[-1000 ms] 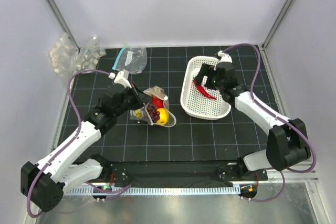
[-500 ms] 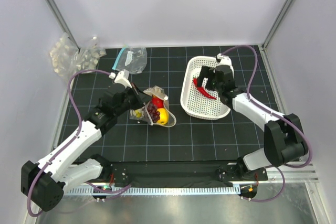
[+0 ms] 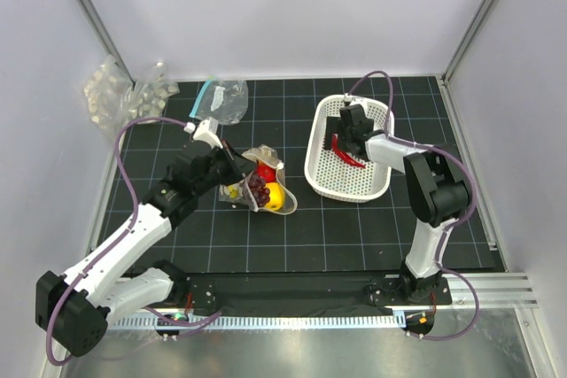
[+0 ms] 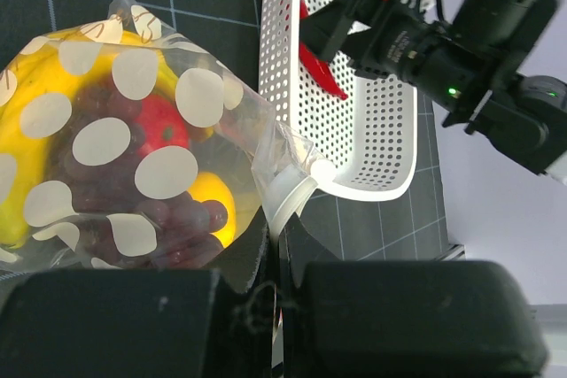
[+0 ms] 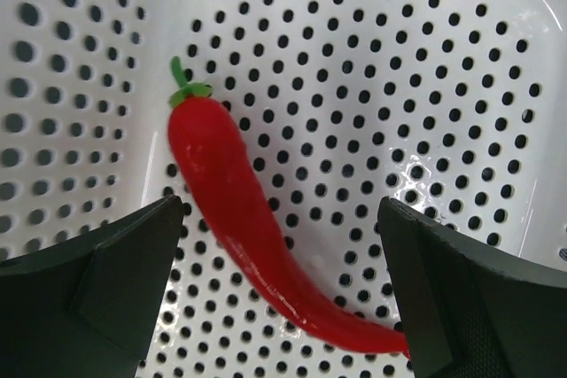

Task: Place the food in the zip-top bag and seal the zipper
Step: Pick up the fake vegetable from the bin.

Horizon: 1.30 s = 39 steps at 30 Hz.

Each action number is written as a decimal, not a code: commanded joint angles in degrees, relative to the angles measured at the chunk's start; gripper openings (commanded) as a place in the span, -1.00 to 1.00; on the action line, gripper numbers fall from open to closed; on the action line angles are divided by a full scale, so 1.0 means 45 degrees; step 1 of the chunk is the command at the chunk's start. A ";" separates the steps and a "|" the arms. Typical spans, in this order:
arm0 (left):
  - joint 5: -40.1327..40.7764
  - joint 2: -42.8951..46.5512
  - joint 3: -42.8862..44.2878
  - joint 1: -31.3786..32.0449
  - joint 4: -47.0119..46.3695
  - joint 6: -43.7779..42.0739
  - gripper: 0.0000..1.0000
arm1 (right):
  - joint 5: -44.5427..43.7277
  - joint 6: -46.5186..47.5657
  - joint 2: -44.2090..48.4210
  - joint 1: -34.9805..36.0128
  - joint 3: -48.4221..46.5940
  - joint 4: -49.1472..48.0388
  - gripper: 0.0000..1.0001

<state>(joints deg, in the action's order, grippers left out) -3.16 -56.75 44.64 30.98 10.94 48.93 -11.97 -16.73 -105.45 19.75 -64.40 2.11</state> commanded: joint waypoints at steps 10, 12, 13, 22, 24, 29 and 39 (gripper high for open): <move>0.0057 0.0249 0.0079 -0.0069 -0.0732 -0.0287 -0.90 | -0.0098 -0.0539 -0.1861 -0.0033 -0.2838 0.3048 -0.20; -0.0040 0.0151 0.0118 -0.0069 -0.0712 -0.0287 -0.91 | 0.0236 -0.0850 -0.1335 -0.0033 -0.2604 0.2950 -0.57; -0.0060 0.0170 0.0118 -0.0069 -0.0751 -0.0287 -0.91 | 0.0508 -0.0930 -0.1101 -0.0033 -0.2506 0.2891 -0.68; -0.0080 0.0209 0.0118 -0.0069 -0.0732 -0.0287 -0.91 | 0.2501 -0.1243 0.2688 0.0045 -0.0612 0.2051 -0.74; -0.0041 0.0248 0.0099 -0.0069 -0.0712 -0.0306 -0.90 | 0.3263 -0.1146 0.3583 0.0162 -0.0143 0.1721 -0.77; 0.0057 0.0229 0.0118 -0.0069 -0.0693 -0.0365 -0.90 | 0.4315 -0.0775 0.5403 0.0377 0.1241 0.0356 -0.89; 0.0350 0.0170 0.0138 -0.0069 -0.0595 -0.0404 -0.88 | 0.8881 0.0317 0.7826 0.1741 0.2396 -0.2282 -0.97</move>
<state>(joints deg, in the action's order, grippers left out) -2.48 -56.31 44.64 30.98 10.96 47.59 17.58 -18.85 -74.52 24.91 -54.48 0.43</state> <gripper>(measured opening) 0.056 0.358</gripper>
